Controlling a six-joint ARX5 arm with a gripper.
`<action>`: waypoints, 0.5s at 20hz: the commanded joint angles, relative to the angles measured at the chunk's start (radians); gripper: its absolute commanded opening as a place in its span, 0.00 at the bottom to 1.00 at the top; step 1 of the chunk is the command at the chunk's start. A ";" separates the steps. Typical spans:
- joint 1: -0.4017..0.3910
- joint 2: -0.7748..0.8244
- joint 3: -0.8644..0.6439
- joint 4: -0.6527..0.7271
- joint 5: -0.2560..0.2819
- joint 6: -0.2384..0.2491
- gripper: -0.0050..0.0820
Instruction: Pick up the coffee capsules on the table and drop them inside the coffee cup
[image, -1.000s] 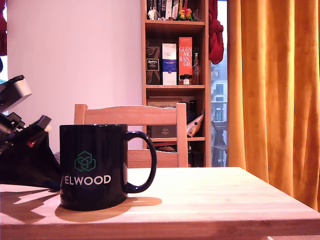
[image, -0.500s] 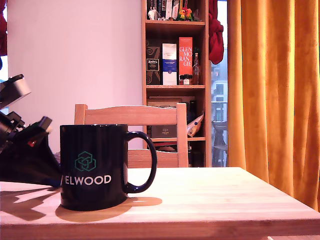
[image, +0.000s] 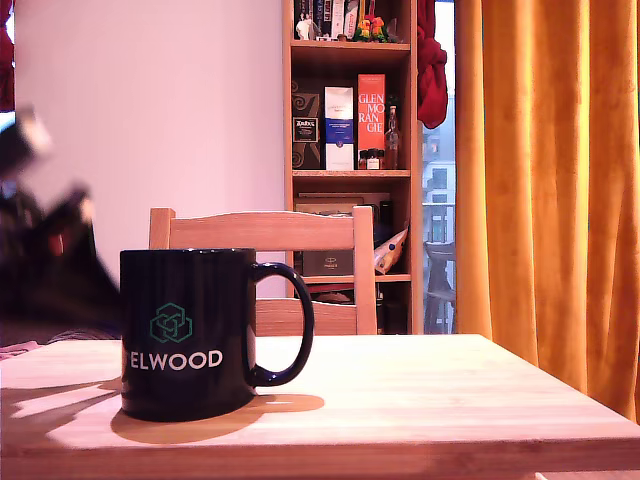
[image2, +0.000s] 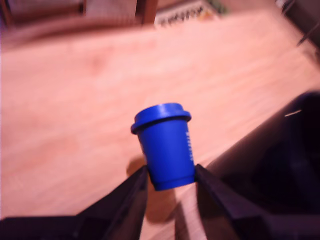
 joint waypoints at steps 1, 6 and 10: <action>-0.003 -0.050 -0.017 -0.023 0.001 0.005 0.35; -0.003 -0.202 -0.017 -0.109 -0.004 0.004 0.35; -0.003 -0.314 -0.017 -0.162 -0.005 0.004 0.35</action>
